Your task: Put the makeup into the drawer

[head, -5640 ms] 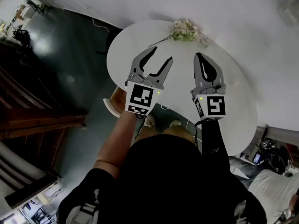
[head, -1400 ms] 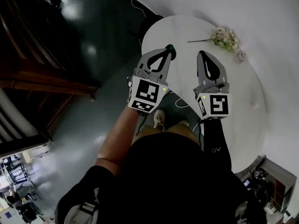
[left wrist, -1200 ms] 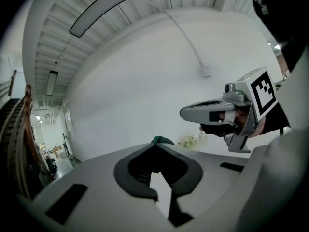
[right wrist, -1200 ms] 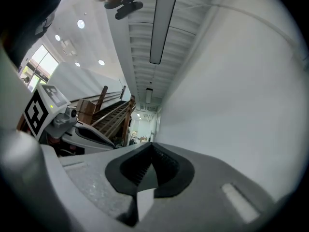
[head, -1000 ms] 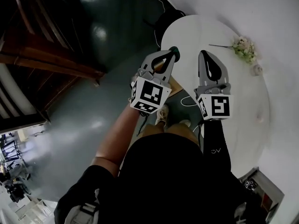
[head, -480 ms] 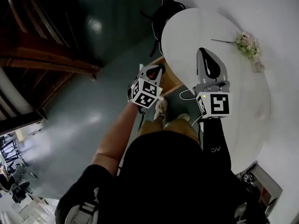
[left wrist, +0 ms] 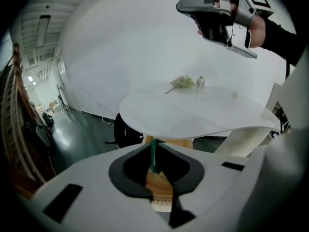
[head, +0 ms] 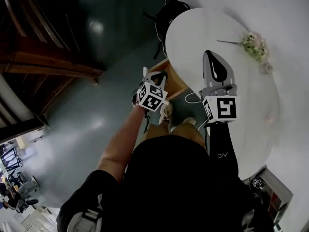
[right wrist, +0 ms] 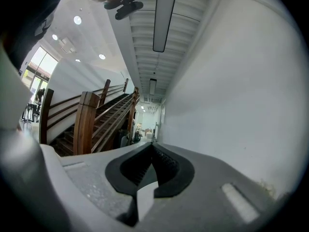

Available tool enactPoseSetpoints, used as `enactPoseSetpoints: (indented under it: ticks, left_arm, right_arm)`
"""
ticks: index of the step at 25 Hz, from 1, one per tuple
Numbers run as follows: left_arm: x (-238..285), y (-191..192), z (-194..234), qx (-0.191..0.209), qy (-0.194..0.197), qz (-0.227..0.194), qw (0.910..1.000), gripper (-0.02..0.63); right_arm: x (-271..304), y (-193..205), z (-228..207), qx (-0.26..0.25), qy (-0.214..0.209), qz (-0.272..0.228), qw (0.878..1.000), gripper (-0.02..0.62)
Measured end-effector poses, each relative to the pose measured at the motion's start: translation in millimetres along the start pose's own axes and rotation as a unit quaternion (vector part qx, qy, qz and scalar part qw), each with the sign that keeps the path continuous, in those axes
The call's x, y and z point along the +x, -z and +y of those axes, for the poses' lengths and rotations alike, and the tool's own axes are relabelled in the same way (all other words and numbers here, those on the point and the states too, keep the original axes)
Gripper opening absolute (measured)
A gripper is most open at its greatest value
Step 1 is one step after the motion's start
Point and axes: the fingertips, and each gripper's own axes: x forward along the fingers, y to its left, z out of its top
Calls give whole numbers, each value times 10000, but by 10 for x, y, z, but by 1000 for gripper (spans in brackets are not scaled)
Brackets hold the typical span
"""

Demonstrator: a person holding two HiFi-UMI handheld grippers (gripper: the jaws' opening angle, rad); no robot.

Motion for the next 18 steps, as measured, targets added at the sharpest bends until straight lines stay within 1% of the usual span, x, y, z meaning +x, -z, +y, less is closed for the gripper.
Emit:
enactPoseSetpoints:
  ticks: [1,2,3,7,13,16,18]
  left_arm:
    - [-2,1,11,7,-13,-2,10000,63]
    - [-5,5,18,25,-10,16,10000,170]
    - [-6,12,19,51,2,38,10000,181]
    - [-2,44,13,106,25,82,9999,181]
    - [-2,47,2,22,38,57,10000,181]
    - [-37,-60,8,15,17,-90,10000,181]
    - [-109,-225,32,49,-27,-291,9996,181]
  right_arm:
    - [2,-8,7,-6,-9,-2,10000,3]
    - [3,-17,7,-9,-6,-4,10000,3]
    - [4,-23,2,-8,4,-3,10000,3]
    - [-8,-18,-30,0,49,6,10000,4]
    - [-20,-13,-38,-6,62,0,10000,3]
    - [-30,-10,-40,-10,69,-8,10000,3]
    - [-39,-25,-41,-26,82,-28,10000,3]
